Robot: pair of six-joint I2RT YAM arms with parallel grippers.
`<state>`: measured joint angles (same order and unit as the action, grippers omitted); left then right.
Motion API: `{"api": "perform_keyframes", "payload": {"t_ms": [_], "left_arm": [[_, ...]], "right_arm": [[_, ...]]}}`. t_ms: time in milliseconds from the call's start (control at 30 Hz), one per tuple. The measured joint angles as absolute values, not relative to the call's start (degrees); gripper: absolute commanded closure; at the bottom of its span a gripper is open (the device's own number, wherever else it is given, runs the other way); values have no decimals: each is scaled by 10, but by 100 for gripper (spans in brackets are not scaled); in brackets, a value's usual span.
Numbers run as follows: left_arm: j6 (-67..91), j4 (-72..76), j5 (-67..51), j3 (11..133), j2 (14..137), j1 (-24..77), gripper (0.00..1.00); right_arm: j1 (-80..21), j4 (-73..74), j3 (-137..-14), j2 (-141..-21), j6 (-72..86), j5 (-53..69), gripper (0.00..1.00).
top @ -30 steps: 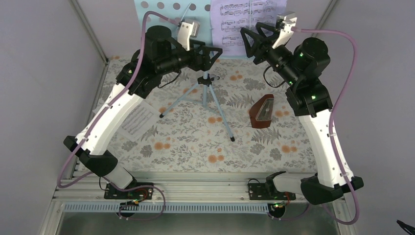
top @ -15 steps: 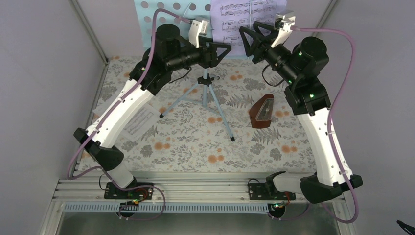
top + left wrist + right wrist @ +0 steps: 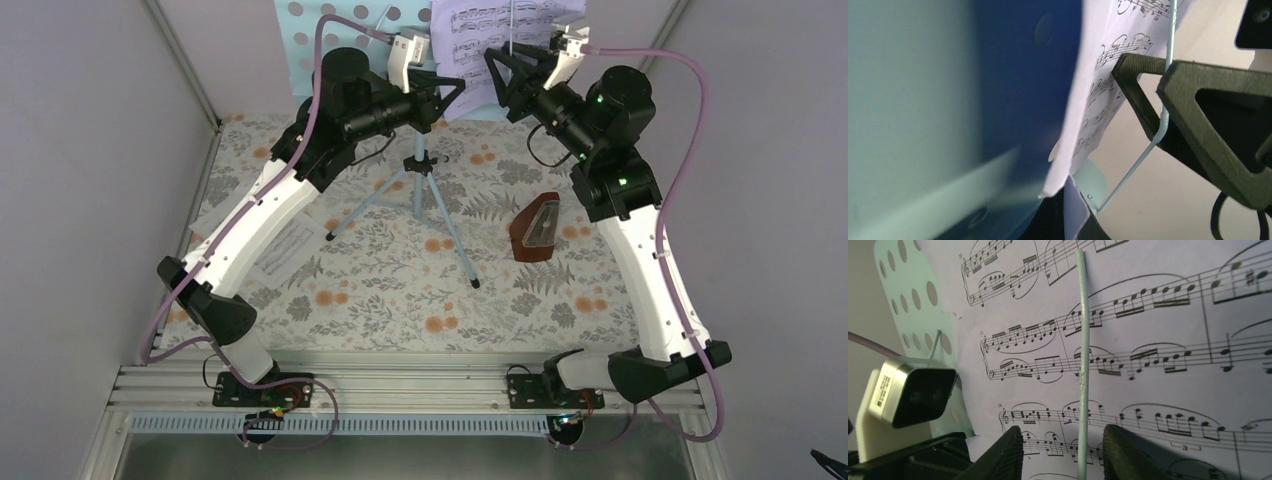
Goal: Pack up the instrument practice props
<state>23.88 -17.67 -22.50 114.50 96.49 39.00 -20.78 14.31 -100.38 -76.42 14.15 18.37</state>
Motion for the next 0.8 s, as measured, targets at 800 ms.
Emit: {"api": "perform_keyframes", "payload": {"t_ms": [800], "left_arm": [[260,-139,-211,988,839,363,98]], "right_arm": [[-198,-56,-879,-735,85,235,97]]}}
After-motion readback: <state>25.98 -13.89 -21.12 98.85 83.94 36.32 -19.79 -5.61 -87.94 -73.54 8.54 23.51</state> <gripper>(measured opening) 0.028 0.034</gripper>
